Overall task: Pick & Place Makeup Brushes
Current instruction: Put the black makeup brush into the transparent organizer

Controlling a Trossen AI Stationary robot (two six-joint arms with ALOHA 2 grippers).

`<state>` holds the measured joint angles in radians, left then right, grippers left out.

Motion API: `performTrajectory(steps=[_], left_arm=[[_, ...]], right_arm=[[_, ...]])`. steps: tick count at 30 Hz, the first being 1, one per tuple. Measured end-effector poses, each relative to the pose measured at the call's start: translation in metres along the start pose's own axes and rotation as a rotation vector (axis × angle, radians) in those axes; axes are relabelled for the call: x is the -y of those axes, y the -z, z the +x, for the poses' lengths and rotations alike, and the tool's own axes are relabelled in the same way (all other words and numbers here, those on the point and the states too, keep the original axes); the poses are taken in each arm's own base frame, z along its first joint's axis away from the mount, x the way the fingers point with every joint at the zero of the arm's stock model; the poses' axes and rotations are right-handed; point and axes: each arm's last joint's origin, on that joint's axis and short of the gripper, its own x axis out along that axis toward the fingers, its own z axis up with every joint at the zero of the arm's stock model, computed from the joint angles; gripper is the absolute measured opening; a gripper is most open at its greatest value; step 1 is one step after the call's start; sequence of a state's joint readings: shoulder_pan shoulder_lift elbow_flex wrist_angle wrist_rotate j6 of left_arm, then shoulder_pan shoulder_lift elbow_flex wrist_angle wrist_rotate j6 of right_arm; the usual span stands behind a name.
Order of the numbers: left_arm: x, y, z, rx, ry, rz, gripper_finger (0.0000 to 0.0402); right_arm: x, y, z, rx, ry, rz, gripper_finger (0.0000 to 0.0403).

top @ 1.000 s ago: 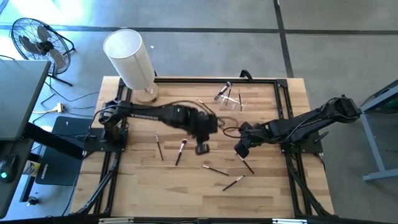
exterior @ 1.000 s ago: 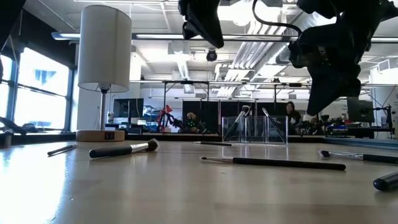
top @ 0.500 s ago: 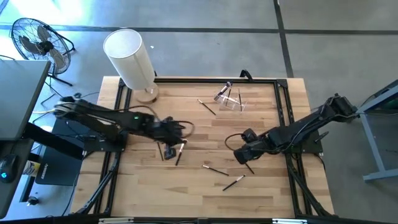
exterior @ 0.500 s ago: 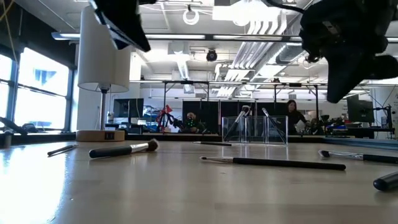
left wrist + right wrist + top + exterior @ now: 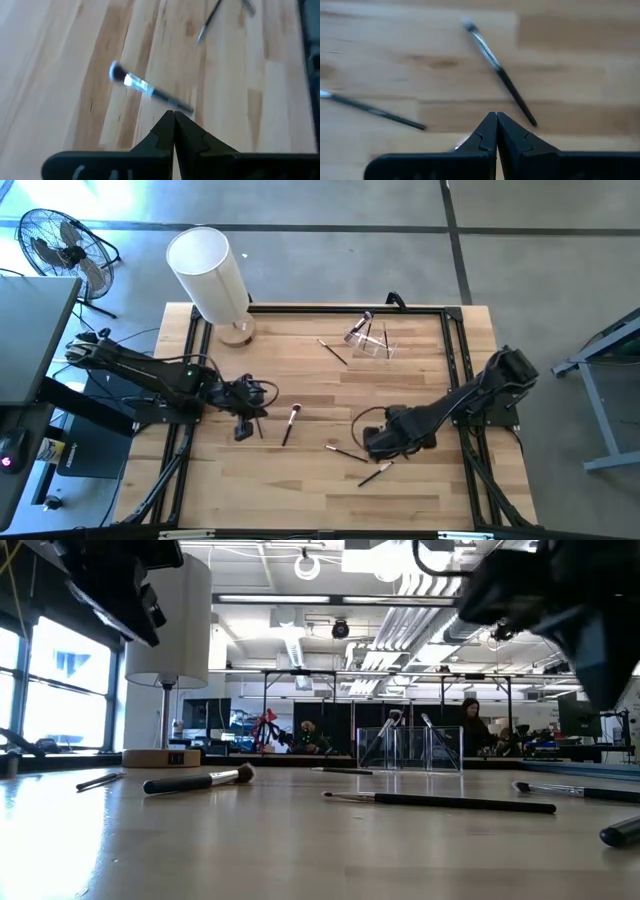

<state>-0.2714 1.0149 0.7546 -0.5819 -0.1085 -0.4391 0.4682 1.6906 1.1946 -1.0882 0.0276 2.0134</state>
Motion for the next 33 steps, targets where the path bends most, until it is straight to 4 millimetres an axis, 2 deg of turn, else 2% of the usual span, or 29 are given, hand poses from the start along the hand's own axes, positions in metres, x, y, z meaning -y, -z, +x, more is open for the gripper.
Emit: performTrajectory(steps=[5,14,19,26,33], left_arm=[[0.001,0.001,0.000,-0.024,0.041,0.045,0.0000],[0.000,0.002,0.000,-0.038,0.046,0.094,0.0000],[0.000,0.002,0.000,-0.042,0.048,0.095,0.0000],[0.000,0.003,0.000,-0.057,0.054,0.097,0.0000],[0.000,0.004,0.000,-0.061,0.055,0.098,0.0000]], right_arm=[[-0.001,0.012,0.012,-0.062,0.062,0.075,0.0022],[-0.005,0.017,0.015,-0.107,0.053,0.126,0.0084],[-0.011,0.024,0.026,-0.146,0.065,0.144,0.0107],[-0.015,0.029,0.047,-0.128,0.115,0.166,0.0103],[-0.017,0.031,0.057,-0.127,0.138,0.174,0.0097]])
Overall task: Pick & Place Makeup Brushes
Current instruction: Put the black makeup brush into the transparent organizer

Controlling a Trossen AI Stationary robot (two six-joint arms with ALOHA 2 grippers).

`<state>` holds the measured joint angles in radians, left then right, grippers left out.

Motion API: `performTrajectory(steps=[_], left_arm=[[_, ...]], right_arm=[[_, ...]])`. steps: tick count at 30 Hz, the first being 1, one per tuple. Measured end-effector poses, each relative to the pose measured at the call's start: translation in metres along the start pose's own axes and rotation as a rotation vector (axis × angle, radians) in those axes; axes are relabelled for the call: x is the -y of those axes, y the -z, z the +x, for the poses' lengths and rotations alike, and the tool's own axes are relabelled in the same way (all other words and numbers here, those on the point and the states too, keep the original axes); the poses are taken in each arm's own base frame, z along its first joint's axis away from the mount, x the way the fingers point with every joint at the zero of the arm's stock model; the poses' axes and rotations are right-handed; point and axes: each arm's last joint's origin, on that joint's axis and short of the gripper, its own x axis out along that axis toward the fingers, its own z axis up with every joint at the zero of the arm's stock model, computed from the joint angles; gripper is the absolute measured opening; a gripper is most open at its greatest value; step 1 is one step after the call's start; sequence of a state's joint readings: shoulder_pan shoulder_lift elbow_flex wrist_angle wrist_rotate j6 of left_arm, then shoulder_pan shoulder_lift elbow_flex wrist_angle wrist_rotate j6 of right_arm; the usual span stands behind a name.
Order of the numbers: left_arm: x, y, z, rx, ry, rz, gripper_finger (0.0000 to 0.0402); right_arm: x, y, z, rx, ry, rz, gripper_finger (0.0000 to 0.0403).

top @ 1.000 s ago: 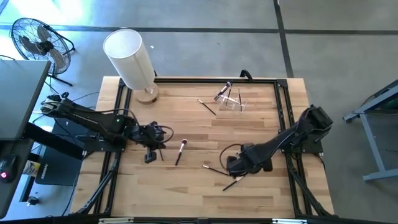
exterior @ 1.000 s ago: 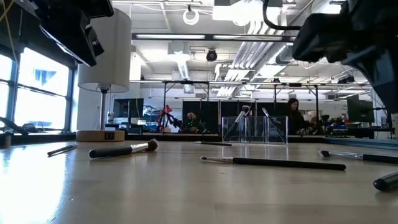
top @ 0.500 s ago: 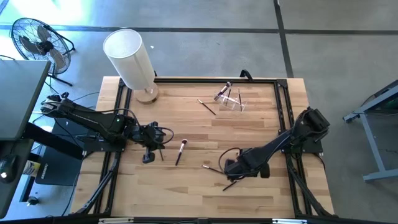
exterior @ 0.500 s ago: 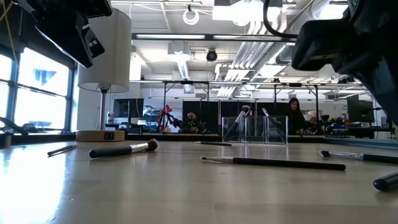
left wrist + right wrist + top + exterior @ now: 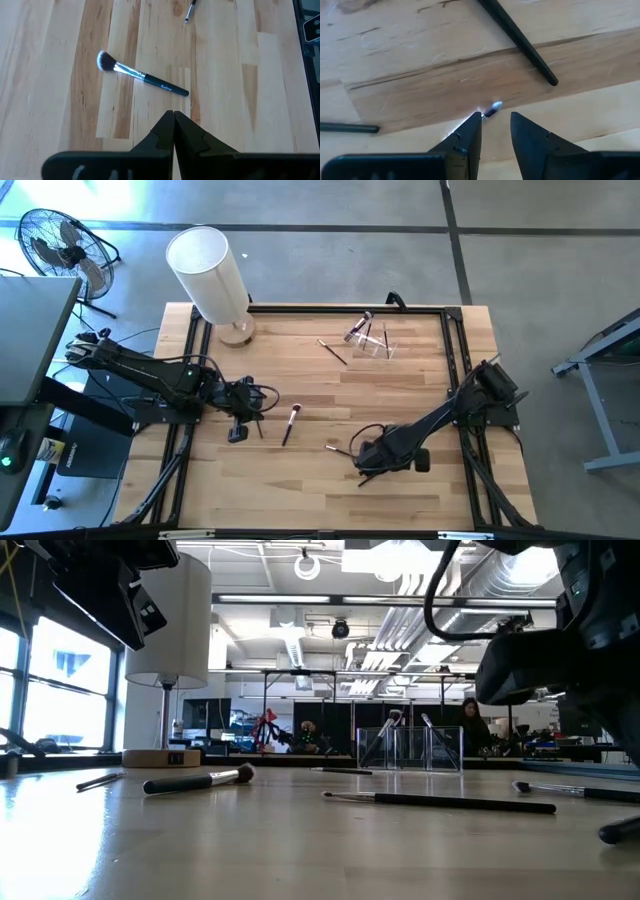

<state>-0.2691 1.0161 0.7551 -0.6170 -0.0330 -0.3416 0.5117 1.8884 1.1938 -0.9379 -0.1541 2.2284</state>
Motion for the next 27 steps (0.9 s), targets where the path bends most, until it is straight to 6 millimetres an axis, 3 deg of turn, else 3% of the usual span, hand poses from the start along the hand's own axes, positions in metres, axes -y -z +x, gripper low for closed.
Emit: performTrajectory(steps=[12,16,21,27], left_arm=[[0.000,0.001,0.000,-0.014,-0.005,-0.002,0.0000],[0.000,0.001,0.000,-0.013,-0.006,-0.002,0.0000],[-0.001,0.001,0.000,-0.013,-0.006,-0.002,0.0000],[-0.001,0.001,0.000,-0.012,-0.008,-0.003,0.0000]], right_arm=[[-0.009,0.005,0.015,-0.029,-0.006,-0.011,0.0091],[-0.010,0.005,0.015,-0.001,-0.031,-0.063,0.0067],[-0.011,0.003,0.016,0.061,-0.070,-0.147,0.0009],[-0.012,0.002,0.016,0.110,-0.091,-0.264,0.0005]])
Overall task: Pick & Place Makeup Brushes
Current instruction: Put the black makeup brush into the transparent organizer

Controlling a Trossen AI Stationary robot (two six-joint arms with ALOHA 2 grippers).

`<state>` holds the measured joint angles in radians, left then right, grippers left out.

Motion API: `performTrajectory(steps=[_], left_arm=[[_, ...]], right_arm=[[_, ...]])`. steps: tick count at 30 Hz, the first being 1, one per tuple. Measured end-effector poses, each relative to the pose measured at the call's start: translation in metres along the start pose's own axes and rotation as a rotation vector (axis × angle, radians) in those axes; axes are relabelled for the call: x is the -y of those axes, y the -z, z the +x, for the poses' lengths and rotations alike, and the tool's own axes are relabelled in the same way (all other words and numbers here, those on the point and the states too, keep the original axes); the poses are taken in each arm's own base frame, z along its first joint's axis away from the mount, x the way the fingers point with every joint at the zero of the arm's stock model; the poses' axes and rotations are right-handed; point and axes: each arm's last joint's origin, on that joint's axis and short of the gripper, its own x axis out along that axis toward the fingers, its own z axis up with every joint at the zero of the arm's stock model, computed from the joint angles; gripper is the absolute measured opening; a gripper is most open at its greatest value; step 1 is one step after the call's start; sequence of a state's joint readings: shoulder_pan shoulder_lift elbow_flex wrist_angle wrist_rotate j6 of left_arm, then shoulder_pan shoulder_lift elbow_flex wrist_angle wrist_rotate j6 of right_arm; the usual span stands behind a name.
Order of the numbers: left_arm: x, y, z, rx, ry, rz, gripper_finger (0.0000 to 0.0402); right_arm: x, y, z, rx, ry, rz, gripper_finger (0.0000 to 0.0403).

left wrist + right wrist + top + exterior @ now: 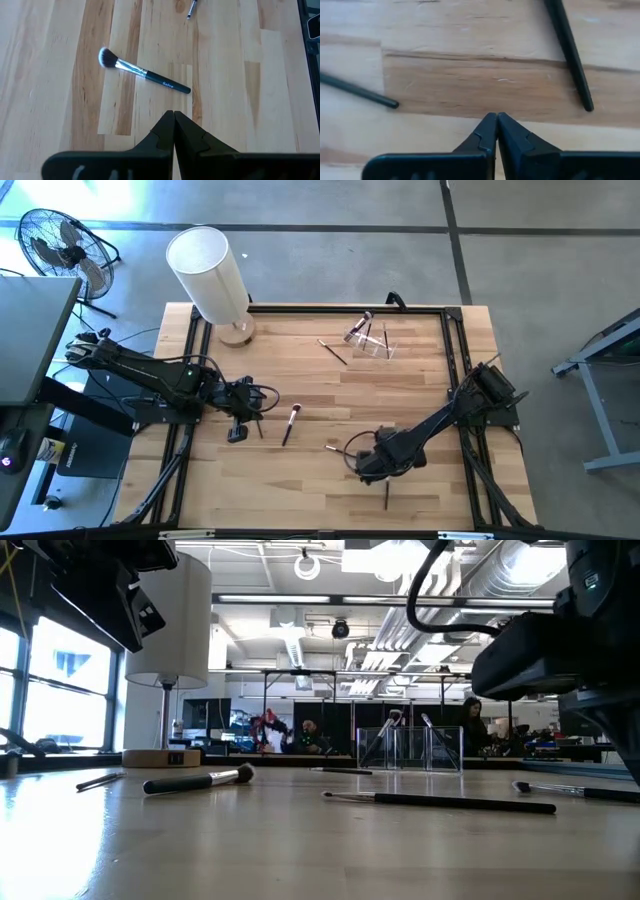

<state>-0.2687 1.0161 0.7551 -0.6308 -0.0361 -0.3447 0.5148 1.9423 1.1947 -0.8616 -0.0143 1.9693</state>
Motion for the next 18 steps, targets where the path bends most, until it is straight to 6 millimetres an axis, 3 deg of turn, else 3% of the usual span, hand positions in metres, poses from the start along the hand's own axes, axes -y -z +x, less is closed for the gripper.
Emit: performTrajectory(steps=[9,14,18], left_arm=[[0.000,0.000,0.000,0.000,0.000,0.000,0.0000],[0.000,0.000,0.000,0.001,0.000,0.000,0.0000],[0.000,0.000,0.000,0.002,0.001,-0.001,0.0000]], right_arm=[[-0.002,0.000,0.000,0.008,-0.017,-0.421,0.0003],[0.000,-0.001,-0.008,0.008,-0.050,-0.450,0.0001],[0.001,-0.005,-0.027,0.126,-0.140,-0.434,0.0001]])
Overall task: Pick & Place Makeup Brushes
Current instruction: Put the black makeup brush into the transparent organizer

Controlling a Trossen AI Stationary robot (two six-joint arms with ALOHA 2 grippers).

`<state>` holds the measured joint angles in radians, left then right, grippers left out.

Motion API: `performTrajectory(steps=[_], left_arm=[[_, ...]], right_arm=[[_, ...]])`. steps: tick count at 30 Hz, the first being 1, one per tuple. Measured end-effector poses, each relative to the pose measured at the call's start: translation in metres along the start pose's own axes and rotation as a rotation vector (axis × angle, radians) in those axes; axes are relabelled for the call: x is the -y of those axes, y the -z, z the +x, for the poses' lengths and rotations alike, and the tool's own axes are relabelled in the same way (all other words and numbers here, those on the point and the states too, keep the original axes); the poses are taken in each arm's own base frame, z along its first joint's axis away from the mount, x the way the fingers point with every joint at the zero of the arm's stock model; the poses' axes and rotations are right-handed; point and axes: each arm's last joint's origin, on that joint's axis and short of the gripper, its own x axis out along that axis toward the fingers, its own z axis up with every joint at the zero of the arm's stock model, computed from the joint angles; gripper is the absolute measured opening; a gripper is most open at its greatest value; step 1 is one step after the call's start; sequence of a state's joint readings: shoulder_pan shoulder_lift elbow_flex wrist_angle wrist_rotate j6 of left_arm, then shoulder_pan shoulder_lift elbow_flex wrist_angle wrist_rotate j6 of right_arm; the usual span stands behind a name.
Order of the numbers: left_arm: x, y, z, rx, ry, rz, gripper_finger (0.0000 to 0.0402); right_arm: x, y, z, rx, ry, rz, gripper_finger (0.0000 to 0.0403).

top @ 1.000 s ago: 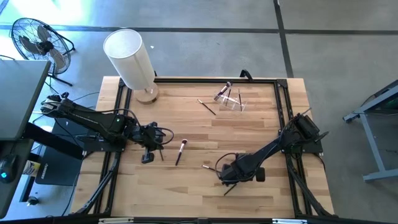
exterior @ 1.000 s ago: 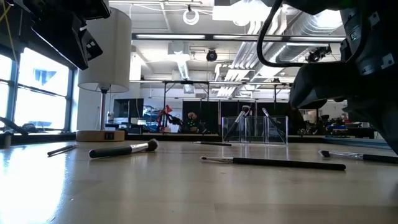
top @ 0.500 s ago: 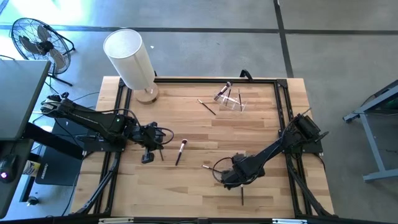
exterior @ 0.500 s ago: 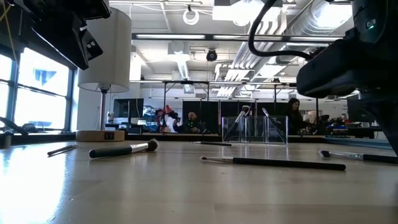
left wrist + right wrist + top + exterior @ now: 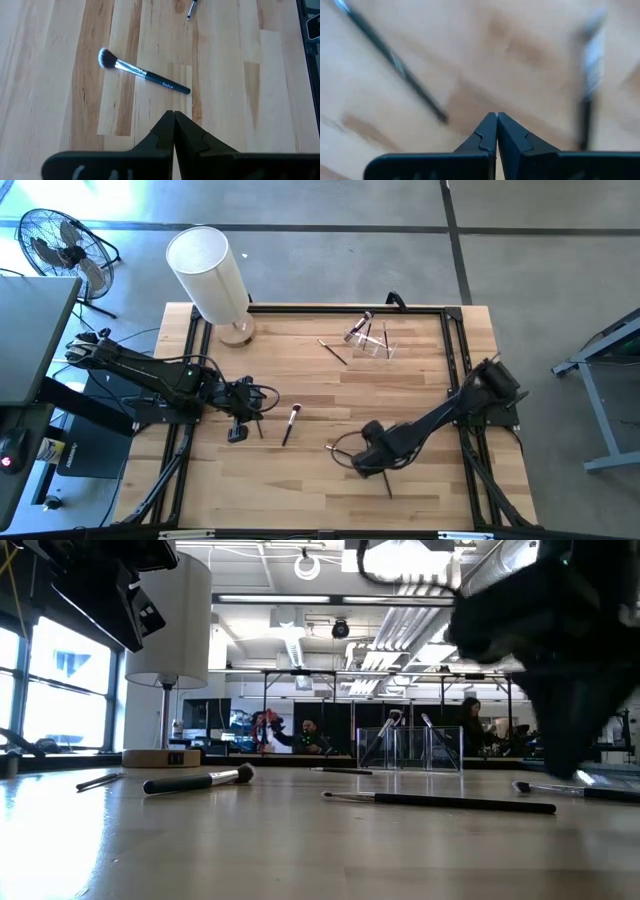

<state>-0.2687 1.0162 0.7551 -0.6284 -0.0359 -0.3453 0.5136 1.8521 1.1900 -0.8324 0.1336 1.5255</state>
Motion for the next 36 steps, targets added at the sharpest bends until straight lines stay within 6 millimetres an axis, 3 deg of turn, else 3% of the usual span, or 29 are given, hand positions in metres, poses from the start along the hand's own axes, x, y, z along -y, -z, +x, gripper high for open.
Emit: performTrajectory(steps=[8,13,16,21,28,32,36], left_arm=[[0.000,-0.001,0.000,0.014,0.004,-0.001,0.0000],[0.002,-0.007,0.000,0.073,0.025,-0.003,0.0000],[0.003,-0.011,-0.001,0.119,0.019,-0.029,0.0000],[0.001,-0.013,-0.001,0.163,-0.064,-0.083,0.0000],[-0.004,-0.018,-0.003,0.289,-0.234,-0.242,0.0000],[-0.007,-0.020,-0.004,0.353,-0.304,-0.305,0.0000],[-0.016,-0.024,-0.004,0.367,-0.321,-0.349,0.0000]], right_arm=[[0.016,-0.013,-0.053,0.298,-0.093,-0.014,0.0000],[0.044,-0.033,-0.084,0.458,-0.082,-0.033,0.0000],[0.077,-0.048,-0.082,0.479,-0.102,-0.007,0.0000],[0.131,-0.071,-0.073,0.611,-0.292,0.035,0.0000],[0.199,-0.116,-0.064,1.075,-0.519,0.049,0.0000],[0.235,-0.140,-0.059,1.272,-0.512,0.014,0.0000],[0.261,-0.159,-0.055,1.353,-0.407,-0.052,0.0000]])
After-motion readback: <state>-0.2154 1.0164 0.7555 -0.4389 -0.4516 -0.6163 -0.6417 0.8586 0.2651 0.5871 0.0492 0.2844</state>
